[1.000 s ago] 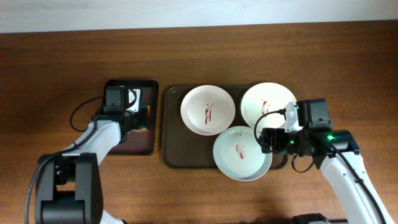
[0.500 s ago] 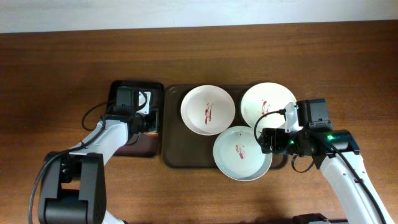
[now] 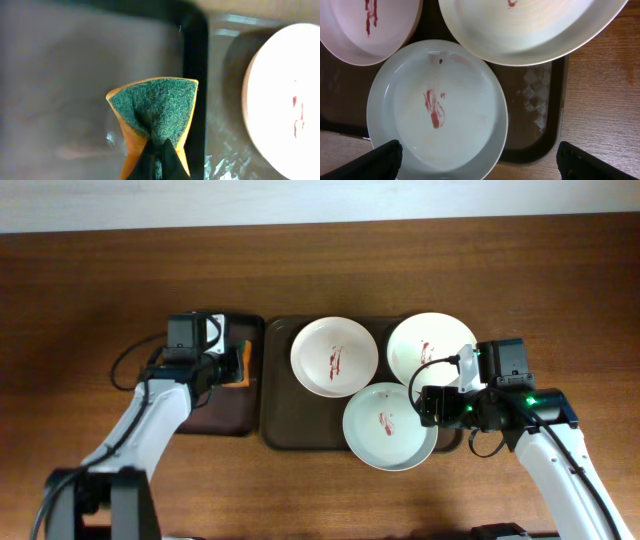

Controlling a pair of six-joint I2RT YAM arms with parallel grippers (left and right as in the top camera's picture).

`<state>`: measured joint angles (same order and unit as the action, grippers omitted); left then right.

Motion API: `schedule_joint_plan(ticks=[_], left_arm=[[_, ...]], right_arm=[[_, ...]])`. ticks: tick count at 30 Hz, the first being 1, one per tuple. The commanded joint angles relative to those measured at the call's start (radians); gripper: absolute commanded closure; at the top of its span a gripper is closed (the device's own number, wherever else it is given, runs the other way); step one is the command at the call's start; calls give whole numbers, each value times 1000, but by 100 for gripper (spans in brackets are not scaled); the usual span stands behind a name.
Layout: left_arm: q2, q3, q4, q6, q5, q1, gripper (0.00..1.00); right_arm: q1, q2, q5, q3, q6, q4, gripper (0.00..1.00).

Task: Clean dirty plates on tray and stack at the side
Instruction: 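Lift the sponge with the left gripper above the black tray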

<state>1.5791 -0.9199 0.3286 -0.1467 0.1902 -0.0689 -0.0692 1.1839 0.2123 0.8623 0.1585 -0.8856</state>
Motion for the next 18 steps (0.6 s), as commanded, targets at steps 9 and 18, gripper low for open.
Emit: schedule_joint_plan(ticks=[9,18], left_arm=[[-372,-24,-42,96,-119,3,100],[-468,-24,-103,122,-119,3,100]], right_arm=[[-3,4,12,18,7,3,1],[-3,4,13,18,7,2,1]])
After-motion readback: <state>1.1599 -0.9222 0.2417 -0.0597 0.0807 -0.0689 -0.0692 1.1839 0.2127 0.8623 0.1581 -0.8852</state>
